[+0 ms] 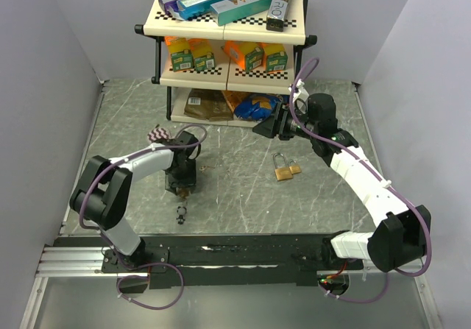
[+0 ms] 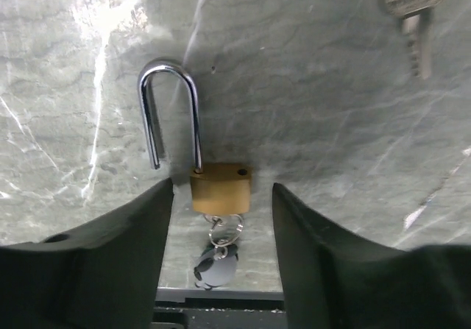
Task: Unlock with the key
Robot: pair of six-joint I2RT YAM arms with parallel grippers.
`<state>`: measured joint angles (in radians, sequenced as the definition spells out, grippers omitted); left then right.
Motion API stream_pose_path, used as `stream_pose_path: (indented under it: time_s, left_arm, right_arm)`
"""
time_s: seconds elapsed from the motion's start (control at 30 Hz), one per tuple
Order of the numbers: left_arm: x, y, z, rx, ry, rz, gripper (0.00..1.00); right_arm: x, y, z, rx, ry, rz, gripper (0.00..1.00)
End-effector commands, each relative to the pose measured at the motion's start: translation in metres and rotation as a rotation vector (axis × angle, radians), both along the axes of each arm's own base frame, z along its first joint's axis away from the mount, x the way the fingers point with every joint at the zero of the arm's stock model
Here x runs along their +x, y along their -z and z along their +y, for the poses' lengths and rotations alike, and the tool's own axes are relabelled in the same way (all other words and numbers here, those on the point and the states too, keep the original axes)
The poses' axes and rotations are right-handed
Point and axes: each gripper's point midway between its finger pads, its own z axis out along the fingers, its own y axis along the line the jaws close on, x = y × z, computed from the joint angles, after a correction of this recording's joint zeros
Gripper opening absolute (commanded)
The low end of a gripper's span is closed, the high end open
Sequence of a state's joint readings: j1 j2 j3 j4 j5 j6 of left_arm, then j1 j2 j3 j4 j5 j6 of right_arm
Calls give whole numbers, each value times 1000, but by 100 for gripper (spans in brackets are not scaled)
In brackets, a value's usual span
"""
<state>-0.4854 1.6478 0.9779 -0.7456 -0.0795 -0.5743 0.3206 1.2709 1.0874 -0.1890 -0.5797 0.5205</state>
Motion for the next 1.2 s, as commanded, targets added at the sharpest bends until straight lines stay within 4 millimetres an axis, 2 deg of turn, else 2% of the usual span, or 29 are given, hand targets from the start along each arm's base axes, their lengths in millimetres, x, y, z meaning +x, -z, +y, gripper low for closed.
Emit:
stream_pose_path:
  time_s: [0.0,0.13,0.23,0.37,0.5,0.6,0.73,0.83,0.93,0.97,1.03,1.17]
  left_arm:
    - [20,-22,-13,-26,25,-76,63]
    - [35,-51,-31,-78,48,-150,78]
    - [45,-74,-37,-91,47,-210,86]
    - [56,-104,-41,-113,56,-294,88]
    - [72,-140,-62,-235,138,-434,89]
    - [76,-151,-76,-328,167,-475,95]
    - [84,-164,-100,-473,179,-499,95]
    - [89,-162,-104,-493,194,-502,95]
    - [102,-142,-88,-379,186,-491,92]
    - [103,-126,-82,-324,183,-453,90]
    - [110,-114,-73,-261,202,-447,86]
    - [120,-86,-70,-235,245,-420,85]
  right_arm:
    - [1,-8,-1,-17,-10,-53,63]
    - [-1,-7,-4,-33,-2,-56,64]
    - [-3,-7,-6,-39,7,-60,64]
    - [-3,-7,-10,-55,19,-66,63]
    - [-5,-13,-15,-70,38,-83,63]
    - [-11,-23,-18,-74,45,-107,63]
    - [-18,-31,-22,-66,54,-124,63]
    - [-22,-37,-27,-64,78,-144,63]
    - [-26,-45,-32,-77,99,-165,63]
    - [-27,-48,-33,-79,100,-170,63]
    - [-29,-51,-34,-81,98,-183,63]
    - [-32,-50,-35,-84,98,-174,62]
